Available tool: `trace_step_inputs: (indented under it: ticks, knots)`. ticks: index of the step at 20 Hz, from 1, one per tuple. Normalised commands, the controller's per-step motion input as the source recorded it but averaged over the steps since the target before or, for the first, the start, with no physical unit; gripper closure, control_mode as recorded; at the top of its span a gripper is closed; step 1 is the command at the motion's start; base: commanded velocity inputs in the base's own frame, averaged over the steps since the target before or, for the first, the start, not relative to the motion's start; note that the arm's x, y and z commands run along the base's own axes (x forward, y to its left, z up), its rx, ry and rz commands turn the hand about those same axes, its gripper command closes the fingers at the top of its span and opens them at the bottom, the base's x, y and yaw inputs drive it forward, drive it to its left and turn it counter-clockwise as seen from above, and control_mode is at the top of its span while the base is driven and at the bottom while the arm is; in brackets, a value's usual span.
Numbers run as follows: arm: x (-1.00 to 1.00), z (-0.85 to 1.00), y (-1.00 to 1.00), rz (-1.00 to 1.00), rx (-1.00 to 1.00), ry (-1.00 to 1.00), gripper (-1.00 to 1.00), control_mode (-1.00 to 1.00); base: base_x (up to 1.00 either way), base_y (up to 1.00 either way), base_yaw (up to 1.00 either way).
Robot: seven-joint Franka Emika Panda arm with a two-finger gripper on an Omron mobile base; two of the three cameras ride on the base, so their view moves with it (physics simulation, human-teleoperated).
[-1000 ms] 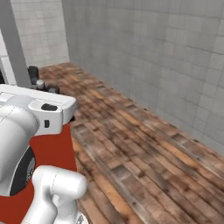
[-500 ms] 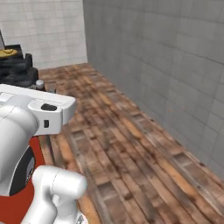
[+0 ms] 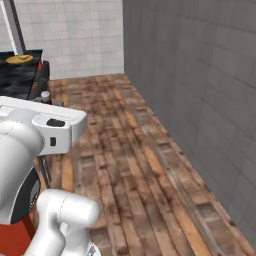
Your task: Move the hot dog bun to the plate on the dining table and place the condiment next to that plate. Then navigate to the fridge and take the sausage and place it on the plate as well.
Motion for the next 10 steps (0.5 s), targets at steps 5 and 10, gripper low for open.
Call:
trace_step_inputs:
  ticks: [5,10]
  knots:
    - [0.00,0.00,0.00,0.00,0.00,0.00,1.00,1.00,0.84,-0.64,0.37]
    - [0.00,0.00,0.00,0.00,0.00,0.00,1.00,1.00,0.86,-0.61,0.39]
